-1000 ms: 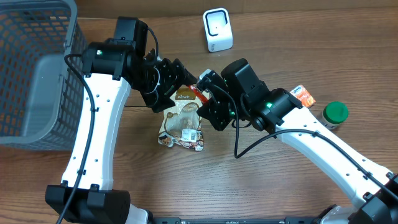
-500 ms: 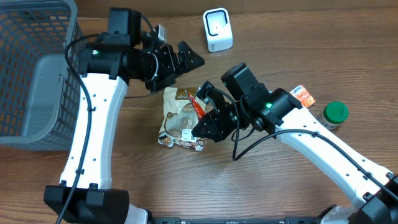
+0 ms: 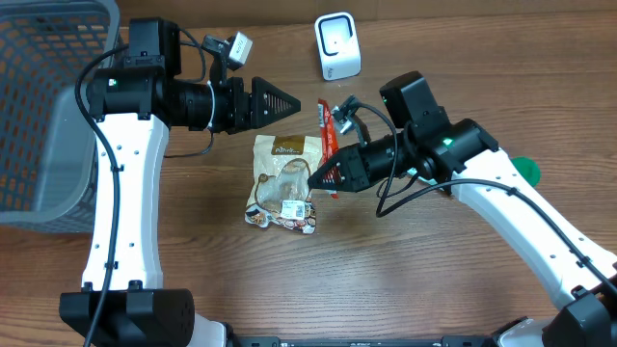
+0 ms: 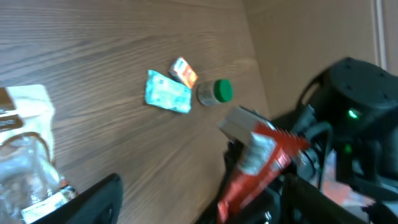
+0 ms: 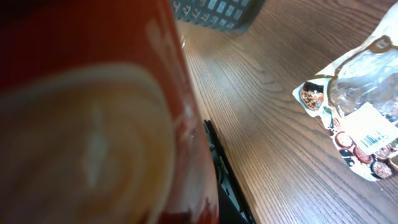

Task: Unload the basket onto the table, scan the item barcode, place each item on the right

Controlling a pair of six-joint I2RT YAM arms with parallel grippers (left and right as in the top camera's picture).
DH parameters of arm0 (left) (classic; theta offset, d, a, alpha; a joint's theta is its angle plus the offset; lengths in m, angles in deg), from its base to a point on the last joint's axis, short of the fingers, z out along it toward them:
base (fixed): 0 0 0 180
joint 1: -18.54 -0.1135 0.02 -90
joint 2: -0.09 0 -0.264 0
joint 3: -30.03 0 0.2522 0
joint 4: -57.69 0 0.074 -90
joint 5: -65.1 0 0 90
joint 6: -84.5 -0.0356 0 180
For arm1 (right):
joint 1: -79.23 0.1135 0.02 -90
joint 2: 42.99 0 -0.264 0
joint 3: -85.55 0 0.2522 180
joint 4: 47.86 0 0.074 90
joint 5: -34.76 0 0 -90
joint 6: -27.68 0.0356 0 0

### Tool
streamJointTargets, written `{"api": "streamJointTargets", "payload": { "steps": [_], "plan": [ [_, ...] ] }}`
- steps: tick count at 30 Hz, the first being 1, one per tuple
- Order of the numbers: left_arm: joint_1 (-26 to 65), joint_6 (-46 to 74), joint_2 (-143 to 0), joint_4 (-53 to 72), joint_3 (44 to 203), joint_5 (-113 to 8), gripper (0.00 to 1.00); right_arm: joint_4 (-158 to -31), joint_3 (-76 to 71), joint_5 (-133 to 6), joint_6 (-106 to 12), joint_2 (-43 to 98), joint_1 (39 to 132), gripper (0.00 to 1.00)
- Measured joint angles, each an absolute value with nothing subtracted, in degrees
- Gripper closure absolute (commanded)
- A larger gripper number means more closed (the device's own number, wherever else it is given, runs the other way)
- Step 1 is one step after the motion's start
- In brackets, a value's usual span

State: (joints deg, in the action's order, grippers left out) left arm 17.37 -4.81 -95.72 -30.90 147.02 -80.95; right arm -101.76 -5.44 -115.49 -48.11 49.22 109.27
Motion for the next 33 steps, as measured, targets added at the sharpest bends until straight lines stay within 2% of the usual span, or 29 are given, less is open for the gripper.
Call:
{"api": "streamJointTargets", "payload": {
  "steps": [6, 17, 20, 23, 30, 32, 33],
  "plan": [
    [18.57, -8.29, -95.72, -33.89, 147.02, -82.96, 0.15, -101.74, -5.44, -111.9, -46.4, 49.22, 109.38, 0.96],
    [25.81, -10.19, -95.72, -34.24, 147.02, -76.82, 0.21, -100.01, -5.44, -107.49, -45.81, 49.22, 110.8, 0.96],
    [27.41, -10.17, -95.72, -33.74, 147.02, -75.01, 0.27, -99.73, -5.44, -107.51, -45.81, 49.22, 111.74, 0.96],
    [28.34, -9.95, -95.72, -32.86, 147.02, -73.87, 0.41, -99.69, -5.44, -107.53, -45.81, 49.22, 112.46, 0.96],
    [28.74, -9.64, -95.72, -32.51, 147.02, -74.55, 0.62, -99.18, -5.42, -106.81, -44.96, 49.22, 112.9, 0.96],
    [28.85, -9.51, -95.72, -32.4, 147.04, -75.03, 0.62, -98.51, -5.33, -106.61, -44.43, 49.22, 112.92, 0.96],
    [28.85, -9.53, -95.72, -32.34, 147.04, -75.14, 0.57, -98.18, -5.29, -106.46, -44.26, 49.22, 112.94, 0.96]
  ]
}}
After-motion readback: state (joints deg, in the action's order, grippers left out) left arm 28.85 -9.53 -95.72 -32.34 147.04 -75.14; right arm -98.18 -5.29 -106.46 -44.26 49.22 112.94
